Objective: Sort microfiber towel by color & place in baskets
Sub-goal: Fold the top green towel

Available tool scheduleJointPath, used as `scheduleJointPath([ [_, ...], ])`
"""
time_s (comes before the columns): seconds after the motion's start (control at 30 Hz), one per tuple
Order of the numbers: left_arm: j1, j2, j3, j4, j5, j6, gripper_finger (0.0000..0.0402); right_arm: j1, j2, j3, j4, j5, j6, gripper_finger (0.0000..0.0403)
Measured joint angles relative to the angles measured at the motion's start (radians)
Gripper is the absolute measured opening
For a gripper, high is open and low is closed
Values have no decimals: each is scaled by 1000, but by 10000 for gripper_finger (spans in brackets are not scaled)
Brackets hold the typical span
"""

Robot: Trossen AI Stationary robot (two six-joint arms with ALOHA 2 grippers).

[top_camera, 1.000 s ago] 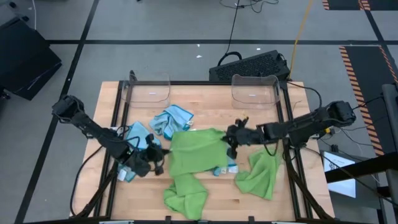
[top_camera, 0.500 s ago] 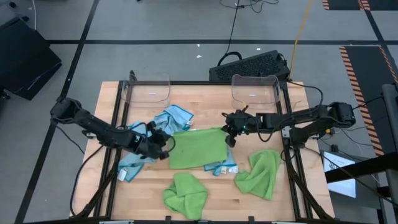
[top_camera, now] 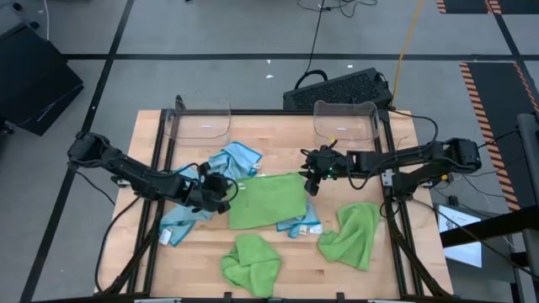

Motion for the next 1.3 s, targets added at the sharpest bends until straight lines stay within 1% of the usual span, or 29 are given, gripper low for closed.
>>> scheduleJointPath([
  [0.1, 0, 0, 0, 0, -5, -8, 135, 3, 0, 0, 0, -14, 2, 143],
  [0.23, -4, -20, 0, 11, 15, -31, 167, 26, 0, 0, 0, -83, -2, 156],
  [0.33, -27, -52, 0, 7, 48, -53, 176, 65, 0, 0, -4, -94, -2, 157],
  [0.47, -84, -94, 0, 16, 51, -67, 171, 124, 1, 0, -1, -74, 7, 156],
  [0.63, -169, -95, 0, 41, 52, -75, 152, 196, 1, 0, 0, -12, 58, 156],
  [0.8, -252, -50, 0, 46, 53, -126, 135, 295, 1, 0, 0, 90, 130, 155],
  [0.93, -328, -3, 0, 103, 54, -114, 129, 382, 1, 0, 1, 175, 192, 155],
  [1.1, -407, 73, 0, 215, 53, -71, 140, 485, 1, 0, 8, 269, 267, 155],
  [1.17, -430, 114, 0, 256, 53, -70, 149, 518, 1, 0, 12, 307, 289, 155],
  [1.3, -468, 206, 0, 326, 53, -59, 173, 570, 1, 0, 56, 352, 319, 155],
])
